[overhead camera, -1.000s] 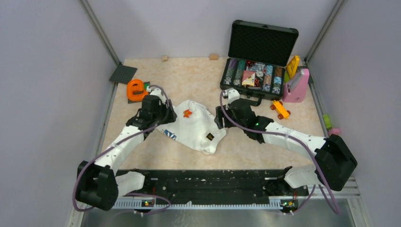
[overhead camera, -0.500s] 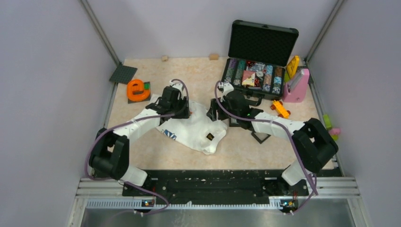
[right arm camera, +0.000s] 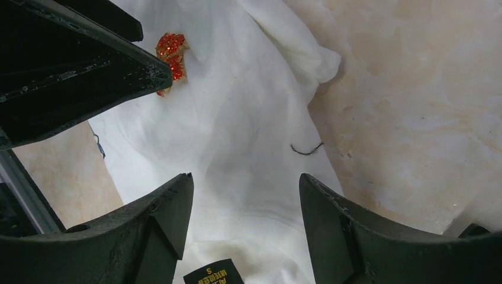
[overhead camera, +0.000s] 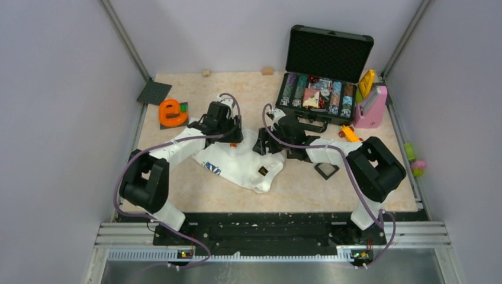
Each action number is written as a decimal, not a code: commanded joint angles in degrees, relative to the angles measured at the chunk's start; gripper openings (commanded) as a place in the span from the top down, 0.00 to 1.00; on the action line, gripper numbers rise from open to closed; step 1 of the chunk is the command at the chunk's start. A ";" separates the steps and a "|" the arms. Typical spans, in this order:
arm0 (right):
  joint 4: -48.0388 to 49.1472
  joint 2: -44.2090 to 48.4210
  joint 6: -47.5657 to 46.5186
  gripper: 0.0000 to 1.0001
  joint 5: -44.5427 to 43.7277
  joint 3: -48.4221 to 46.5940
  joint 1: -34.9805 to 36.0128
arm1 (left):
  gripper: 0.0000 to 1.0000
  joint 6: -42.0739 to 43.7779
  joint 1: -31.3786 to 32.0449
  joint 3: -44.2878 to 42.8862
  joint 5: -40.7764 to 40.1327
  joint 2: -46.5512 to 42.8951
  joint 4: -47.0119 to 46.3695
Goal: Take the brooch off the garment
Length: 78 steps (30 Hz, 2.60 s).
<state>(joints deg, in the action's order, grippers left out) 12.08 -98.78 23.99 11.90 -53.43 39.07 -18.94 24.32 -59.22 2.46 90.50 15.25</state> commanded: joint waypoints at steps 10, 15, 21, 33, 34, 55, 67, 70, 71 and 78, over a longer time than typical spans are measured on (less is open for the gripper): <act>4.00 -3.27 0.93 0.39 1.16 -2.75 -1.09 | 0.36 -0.37 -0.57 -4.00 1.17 4.32 2.87; 4.56 -4.45 1.18 0.48 1.78 -2.82 -1.19 | 0.36 -0.82 -1.13 -3.07 2.32 3.96 2.33; 5.06 -4.59 1.28 0.51 2.82 -2.77 -1.19 | 0.37 -2.06 -2.98 -2.43 7.59 5.22 0.18; 5.11 -4.59 1.04 0.71 3.63 -3.10 -1.19 | 0.42 -2.89 -4.63 -1.98 11.48 6.51 -0.88; 5.21 -4.46 0.99 0.73 3.73 -3.04 -1.19 | 0.43 -2.78 -4.68 -1.88 11.43 6.29 -1.06; 5.96 -0.18 0.91 1.00 7.41 -1.85 -1.19 | 0.65 -1.85 -5.95 4.54 9.83 -4.01 -6.07; 4.10 2.45 0.80 1.00 9.42 -2.97 -1.10 | 0.40 3.05 -3.11 5.62 6.92 -7.14 -5.66; 3.42 2.73 1.05 0.90 7.98 -3.18 -1.10 | 0.41 3.67 -2.59 4.36 5.27 -5.57 -4.86; 2.87 2.65 1.07 0.74 7.06 -3.38 -1.10 | 0.42 3.96 -2.36 3.71 4.47 -4.82 -4.19; -1.29 -1.70 1.23 0.37 2.64 -6.38 -1.10 | 0.51 5.05 -0.31 -0.13 -0.84 -0.41 -1.56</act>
<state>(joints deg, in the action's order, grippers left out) 11.92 -99.15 25.54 16.80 -55.64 38.11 -15.40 23.09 -56.29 5.61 88.31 12.80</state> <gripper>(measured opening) 0.606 0.517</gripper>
